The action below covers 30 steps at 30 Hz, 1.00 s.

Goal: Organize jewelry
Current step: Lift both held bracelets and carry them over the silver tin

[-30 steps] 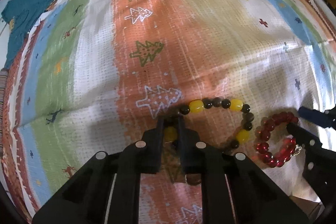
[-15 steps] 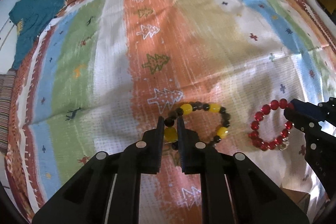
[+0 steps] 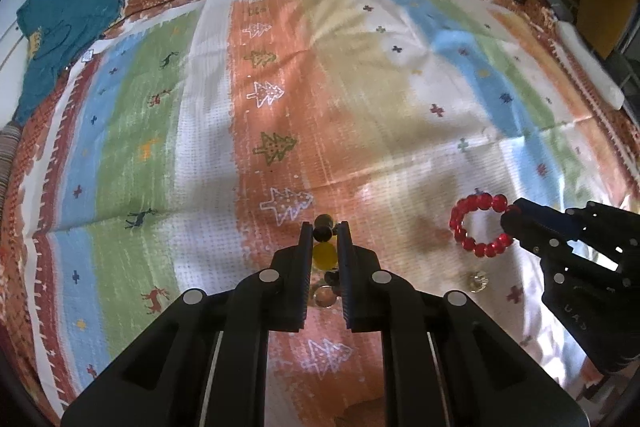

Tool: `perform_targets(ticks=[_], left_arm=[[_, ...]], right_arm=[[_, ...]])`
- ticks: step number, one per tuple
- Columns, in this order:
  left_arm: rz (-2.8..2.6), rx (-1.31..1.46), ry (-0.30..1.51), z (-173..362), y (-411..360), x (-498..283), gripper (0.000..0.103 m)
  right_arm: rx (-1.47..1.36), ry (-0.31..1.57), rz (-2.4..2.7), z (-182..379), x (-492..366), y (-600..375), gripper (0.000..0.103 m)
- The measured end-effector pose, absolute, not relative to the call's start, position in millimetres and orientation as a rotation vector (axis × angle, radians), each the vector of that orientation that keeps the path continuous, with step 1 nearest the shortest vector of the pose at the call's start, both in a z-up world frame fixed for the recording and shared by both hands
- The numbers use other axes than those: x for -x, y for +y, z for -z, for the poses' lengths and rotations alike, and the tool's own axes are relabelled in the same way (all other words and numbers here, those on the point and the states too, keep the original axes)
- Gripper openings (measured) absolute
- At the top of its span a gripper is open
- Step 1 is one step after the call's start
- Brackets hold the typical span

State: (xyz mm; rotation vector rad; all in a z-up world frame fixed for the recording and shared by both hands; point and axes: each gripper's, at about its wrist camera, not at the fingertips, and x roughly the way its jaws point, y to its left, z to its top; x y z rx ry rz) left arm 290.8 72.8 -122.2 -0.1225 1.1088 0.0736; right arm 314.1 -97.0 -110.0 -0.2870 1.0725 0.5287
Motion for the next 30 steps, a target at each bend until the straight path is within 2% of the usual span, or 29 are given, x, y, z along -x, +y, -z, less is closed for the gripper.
perform_targets(ticks=[30], left_arm=[[-0.021,0.147,1.006,65,65,-230,0.011]], right_arm=[[0.245,0.979,-0.565,64,-277,-114,0.014]])
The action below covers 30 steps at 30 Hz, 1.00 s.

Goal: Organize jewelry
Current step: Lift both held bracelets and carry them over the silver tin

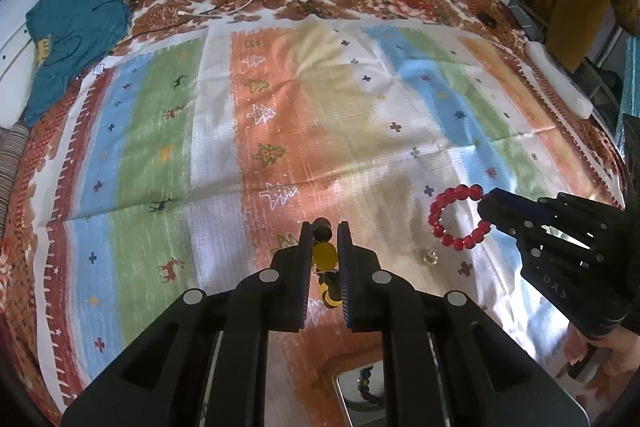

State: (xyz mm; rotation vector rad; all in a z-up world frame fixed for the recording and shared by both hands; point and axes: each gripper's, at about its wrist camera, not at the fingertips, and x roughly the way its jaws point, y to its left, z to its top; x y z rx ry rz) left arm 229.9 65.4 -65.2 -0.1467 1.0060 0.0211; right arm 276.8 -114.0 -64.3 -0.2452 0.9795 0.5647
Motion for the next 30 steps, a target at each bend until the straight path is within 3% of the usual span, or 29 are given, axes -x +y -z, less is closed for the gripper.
perform_targets(ticks=[30], left_arm=[[0.024,0.099,0.941,40,48,-169,0.012]], right_arm=[[0.274,0.918,-0.598,39,-227,-123,0.014]])
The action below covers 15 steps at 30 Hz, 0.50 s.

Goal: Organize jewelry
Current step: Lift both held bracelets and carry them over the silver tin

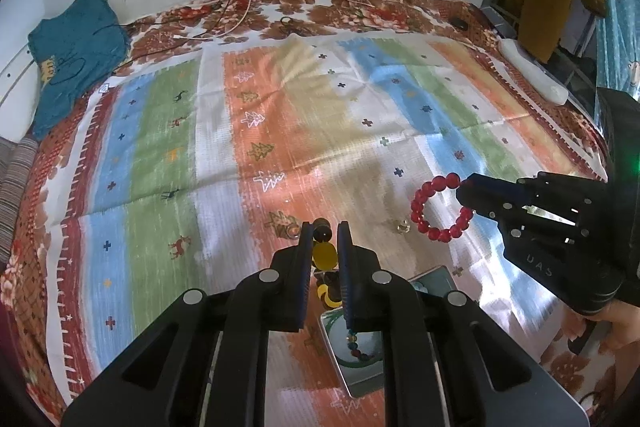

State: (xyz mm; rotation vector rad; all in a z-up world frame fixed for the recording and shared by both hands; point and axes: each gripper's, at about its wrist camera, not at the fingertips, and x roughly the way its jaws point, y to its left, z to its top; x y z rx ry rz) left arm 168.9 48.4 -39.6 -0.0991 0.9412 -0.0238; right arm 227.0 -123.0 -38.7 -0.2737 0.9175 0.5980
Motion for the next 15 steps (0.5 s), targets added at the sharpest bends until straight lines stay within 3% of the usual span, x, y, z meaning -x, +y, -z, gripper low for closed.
perform_targets(ticks=[15], left_arm=[[0.049,0.062,0.928,37,31,-141,0.012]], right_arm=[[0.264,0.910,-0.618,33,-201,-132,0.014]])
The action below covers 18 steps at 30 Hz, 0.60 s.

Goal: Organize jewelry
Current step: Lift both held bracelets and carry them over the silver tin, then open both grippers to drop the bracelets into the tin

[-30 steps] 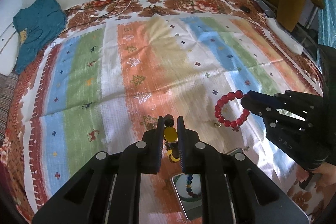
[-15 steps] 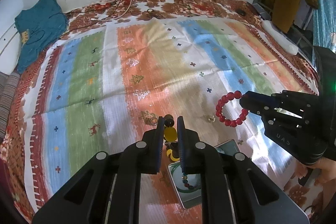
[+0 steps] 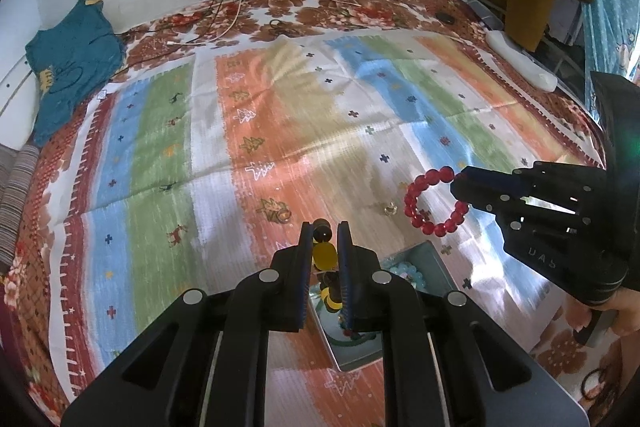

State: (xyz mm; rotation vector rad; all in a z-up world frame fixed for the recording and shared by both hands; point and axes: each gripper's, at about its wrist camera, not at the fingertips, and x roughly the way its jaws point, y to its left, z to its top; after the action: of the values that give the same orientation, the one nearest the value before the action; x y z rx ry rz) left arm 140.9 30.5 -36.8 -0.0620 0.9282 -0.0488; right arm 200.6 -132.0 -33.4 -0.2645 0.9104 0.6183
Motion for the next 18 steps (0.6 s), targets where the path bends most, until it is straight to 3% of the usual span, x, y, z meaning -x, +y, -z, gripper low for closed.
perform_targets(ticks=[18], left_arm=[[0.068,0.043,0.933,42,14,-115,0.012]], right_arm=[[0.292,0.925,-0.668,35,-161,-137,0.014]])
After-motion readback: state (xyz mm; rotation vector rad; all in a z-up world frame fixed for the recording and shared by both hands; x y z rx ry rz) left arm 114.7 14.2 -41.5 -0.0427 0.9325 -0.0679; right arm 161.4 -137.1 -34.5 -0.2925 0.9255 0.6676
